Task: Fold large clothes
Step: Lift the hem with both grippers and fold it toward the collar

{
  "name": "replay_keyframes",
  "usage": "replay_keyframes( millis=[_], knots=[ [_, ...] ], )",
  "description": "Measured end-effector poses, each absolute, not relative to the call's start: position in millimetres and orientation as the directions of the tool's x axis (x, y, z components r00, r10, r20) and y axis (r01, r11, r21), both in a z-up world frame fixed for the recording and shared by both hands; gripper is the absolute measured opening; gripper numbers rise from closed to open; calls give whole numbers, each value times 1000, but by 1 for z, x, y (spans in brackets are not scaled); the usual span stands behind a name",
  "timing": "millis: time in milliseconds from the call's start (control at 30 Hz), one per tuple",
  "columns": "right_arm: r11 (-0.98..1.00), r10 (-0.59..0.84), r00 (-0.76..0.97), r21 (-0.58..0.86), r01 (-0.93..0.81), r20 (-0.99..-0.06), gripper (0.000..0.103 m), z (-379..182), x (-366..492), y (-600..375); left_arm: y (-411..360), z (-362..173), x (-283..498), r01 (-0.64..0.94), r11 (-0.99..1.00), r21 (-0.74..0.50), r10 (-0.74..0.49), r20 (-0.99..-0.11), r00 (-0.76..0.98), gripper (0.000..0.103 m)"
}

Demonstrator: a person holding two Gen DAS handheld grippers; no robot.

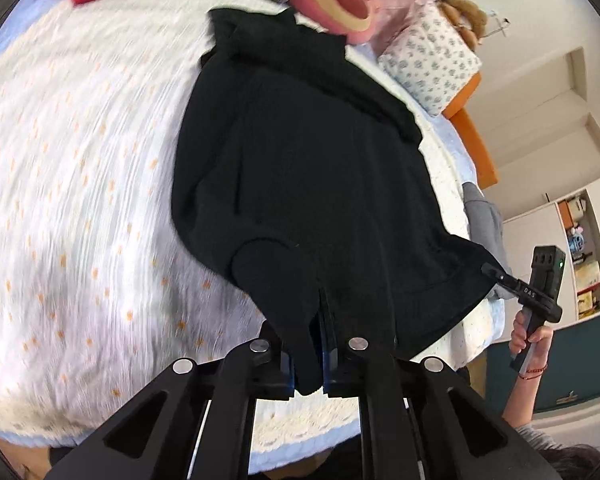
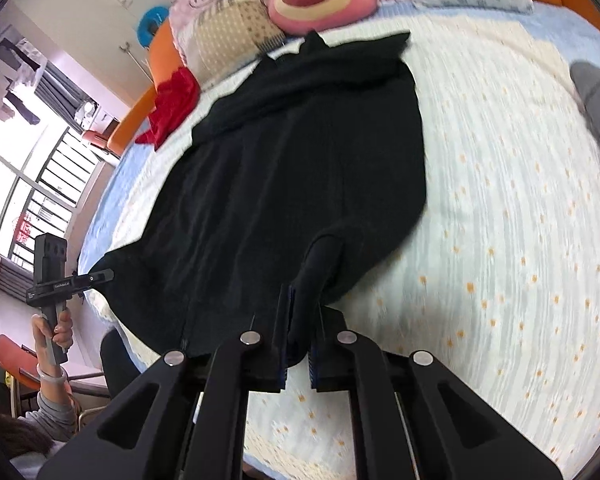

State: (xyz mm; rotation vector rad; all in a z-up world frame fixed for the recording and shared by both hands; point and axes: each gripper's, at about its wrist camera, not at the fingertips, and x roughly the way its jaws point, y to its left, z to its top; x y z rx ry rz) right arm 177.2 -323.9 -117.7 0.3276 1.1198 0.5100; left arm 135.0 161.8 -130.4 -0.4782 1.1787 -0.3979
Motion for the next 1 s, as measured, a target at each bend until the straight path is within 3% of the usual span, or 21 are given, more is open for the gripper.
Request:
replay_keyframes(
  millis=[533, 1000],
  knots=[
    [873, 484, 454, 453, -183, -748, 5, -71, 289, -325, 161, -51, 249, 156, 860, -486, -495, -719, 488, 13],
    [932, 337, 539, 355, -74, -772, 5, -58, 445, -303, 180, -52, 401, 68, 876, -478, -420, -687, 592, 13]
  ],
)
